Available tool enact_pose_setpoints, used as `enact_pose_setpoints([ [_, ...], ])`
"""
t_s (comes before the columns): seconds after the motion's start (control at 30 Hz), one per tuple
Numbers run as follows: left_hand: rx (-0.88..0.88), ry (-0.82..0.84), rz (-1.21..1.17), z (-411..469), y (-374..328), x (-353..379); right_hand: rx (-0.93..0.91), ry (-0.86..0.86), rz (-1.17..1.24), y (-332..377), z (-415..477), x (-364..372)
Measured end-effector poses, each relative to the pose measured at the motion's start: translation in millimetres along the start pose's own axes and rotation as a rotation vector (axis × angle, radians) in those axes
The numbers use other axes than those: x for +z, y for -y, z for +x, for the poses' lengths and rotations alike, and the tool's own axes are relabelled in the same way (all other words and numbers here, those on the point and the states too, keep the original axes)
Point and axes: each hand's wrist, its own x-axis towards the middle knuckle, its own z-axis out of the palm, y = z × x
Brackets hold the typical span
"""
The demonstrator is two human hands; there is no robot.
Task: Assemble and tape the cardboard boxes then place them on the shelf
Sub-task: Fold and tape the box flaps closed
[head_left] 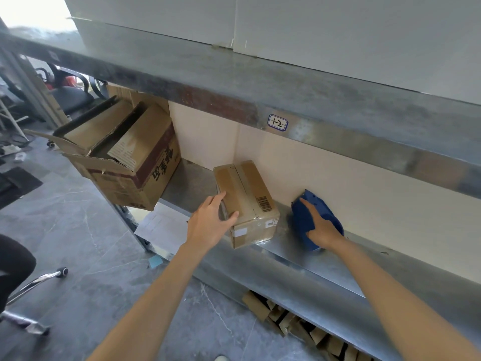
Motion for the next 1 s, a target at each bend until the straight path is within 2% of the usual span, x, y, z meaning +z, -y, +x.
enact_pose_setpoints([
  [0.1, 0.006, 0.008, -0.004, 1, 0, 0, -0.038, -0.125, -0.071, 8, -15, -5],
  [0.23, 0.009, 0.015, -0.027, 1, -4, -4, -0.152, -0.384, -0.266, 22, -36, -21],
  [0.4, 0.127, -0.020, -0.134, 1, -9, -19, -0.313, -0.508, -0.340, 44, -61, -39],
  [0.7, 0.284, 0.105, -0.311, 2, -24, -52, -0.665, -0.348, -0.414, 90, -100, -43],
  [0.9, 0.250, 0.432, -0.528, -2, -29, -64, -0.789, -0.311, -0.440, 107, -113, -28],
  [1.0, 0.272, 0.491, -0.561, -5, -27, -67, -0.810, -0.295, -0.429, 111, -117, -25],
])
